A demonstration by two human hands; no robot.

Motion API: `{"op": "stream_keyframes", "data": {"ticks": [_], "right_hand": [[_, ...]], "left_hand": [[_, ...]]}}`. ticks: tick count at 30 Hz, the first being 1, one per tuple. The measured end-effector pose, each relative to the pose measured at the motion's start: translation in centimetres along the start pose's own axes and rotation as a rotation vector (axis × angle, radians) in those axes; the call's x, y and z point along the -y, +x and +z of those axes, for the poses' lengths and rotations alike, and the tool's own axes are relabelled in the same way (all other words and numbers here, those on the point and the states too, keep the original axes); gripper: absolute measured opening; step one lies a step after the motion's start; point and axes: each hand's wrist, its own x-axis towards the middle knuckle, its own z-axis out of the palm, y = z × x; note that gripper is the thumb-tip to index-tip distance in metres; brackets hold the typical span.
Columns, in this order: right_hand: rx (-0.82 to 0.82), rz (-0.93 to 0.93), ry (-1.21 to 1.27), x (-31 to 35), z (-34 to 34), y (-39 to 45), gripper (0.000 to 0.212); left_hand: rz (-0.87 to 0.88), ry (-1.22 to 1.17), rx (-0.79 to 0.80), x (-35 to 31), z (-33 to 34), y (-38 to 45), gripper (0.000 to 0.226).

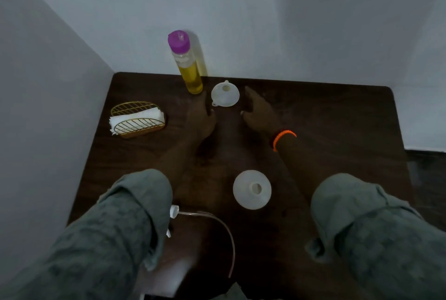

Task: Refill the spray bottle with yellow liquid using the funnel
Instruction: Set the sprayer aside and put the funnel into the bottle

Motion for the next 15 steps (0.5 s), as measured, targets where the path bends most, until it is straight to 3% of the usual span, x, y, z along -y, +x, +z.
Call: {"op": "stream_keyframes", "data": {"ticks": [8, 12, 15], "right_hand": [[0.043, -0.023, 0.075, 0.7, 0.3, 1.7, 0.058], [-0.151, -0.023, 0.079, 1.9, -1.2, -0.5, 0.031], [-0.24, -0.025, 0.103, 3.2, -2.9, -3.4, 0.026]], "left_hand": [[0.074, -0.121, 0.062, -1.1, -0.2, 1.1, 0.042], [0.087, -0.151, 0.029, -2.6, -1.8, -0.7, 0.041], [0.107, -0.226, 0.0, -4.0, -3.6, -3.2, 0.036]]}}
